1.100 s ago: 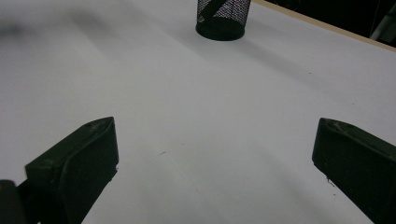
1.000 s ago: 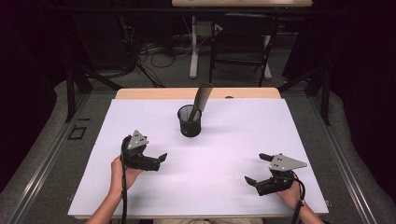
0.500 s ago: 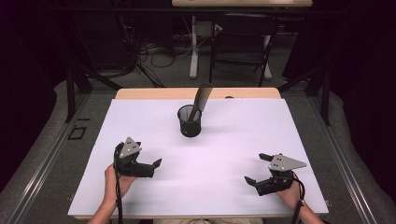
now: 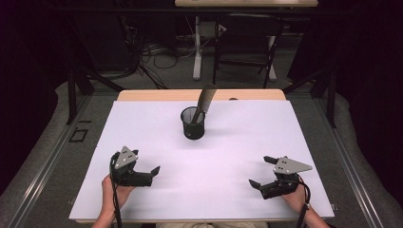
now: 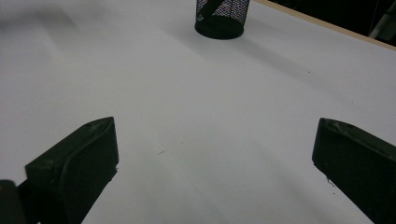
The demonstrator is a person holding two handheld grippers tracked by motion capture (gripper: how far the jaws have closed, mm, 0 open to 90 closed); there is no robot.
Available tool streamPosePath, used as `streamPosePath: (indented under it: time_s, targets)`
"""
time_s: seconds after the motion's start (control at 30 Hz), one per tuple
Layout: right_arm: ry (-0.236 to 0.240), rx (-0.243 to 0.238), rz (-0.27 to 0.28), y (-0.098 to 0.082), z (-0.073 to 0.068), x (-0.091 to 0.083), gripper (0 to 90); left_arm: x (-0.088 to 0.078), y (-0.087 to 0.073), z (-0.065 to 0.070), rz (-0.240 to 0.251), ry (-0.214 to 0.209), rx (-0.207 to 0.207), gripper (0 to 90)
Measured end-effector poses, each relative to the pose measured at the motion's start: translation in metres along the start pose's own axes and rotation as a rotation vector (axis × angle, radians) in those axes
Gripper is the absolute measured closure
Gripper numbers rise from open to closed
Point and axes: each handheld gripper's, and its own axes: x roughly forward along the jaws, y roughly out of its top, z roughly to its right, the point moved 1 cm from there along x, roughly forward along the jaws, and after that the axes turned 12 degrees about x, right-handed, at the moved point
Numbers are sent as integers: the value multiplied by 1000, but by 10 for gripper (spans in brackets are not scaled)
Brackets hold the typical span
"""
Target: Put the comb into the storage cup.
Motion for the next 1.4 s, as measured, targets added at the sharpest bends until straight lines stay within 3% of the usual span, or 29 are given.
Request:
streamPosePath:
  time_s: [0.6, 1.03, 1.27, 1.4]
  targets:
    - [0, 3, -4, 0, 0, 1, 1, -11, -17, 9, -6, 9, -18, 0]
    - [2, 6, -5, 0, -1, 0, 0, -20, -30, 18, 25, 36, -16, 0]
    - [7, 1, -5, 0, -1, 0, 0, -19, -30, 16, 51, 41, -24, 0]
    - [8, 4, -3, 0, -2, 0, 0, -20, -27, 18, 54, 50, -3, 0]
